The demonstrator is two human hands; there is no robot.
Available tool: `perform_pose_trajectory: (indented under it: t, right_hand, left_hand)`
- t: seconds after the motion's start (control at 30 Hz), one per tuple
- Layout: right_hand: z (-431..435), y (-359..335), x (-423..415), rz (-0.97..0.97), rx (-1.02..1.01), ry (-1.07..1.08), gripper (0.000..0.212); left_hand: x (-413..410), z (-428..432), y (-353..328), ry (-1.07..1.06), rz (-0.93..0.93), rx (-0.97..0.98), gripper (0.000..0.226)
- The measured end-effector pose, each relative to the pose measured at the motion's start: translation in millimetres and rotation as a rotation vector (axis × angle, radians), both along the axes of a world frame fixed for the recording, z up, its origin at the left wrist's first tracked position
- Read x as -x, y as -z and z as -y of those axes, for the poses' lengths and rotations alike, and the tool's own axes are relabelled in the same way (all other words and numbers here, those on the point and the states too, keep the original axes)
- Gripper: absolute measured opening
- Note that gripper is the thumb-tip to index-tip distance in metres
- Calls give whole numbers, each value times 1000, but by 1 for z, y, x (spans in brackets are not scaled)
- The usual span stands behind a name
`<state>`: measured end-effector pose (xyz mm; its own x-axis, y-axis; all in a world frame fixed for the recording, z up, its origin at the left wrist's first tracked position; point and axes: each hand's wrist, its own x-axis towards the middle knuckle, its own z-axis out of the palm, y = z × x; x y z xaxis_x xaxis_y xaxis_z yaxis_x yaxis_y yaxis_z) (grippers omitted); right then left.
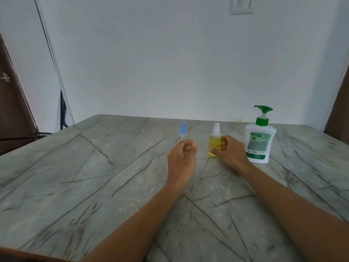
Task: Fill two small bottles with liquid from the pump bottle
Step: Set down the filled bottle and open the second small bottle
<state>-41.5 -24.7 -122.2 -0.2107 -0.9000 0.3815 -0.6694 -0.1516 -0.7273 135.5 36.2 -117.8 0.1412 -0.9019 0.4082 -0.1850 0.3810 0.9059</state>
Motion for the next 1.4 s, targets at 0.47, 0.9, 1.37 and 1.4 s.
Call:
perform_pose_trajectory:
  t: [0.47, 0.9, 1.37, 1.4]
  right_hand:
    - [-54, -28, 4, 2, 267, -81, 61]
    - [-72, -49, 11, -4, 285, -227, 42]
    - [-105, -110, -2, -174, 224, -228, 31]
    - [-112, -119, -1, -233, 202, -235, 33]
  left_hand:
    - [-20, 10, -23, -184, 51, 56, 30]
    - [-17, 72, -19, -199, 348, -68, 61]
    - [17, -34, -42, -5, 269, 196, 30]
    - [20, -45, -44, -1, 266, 219, 29]
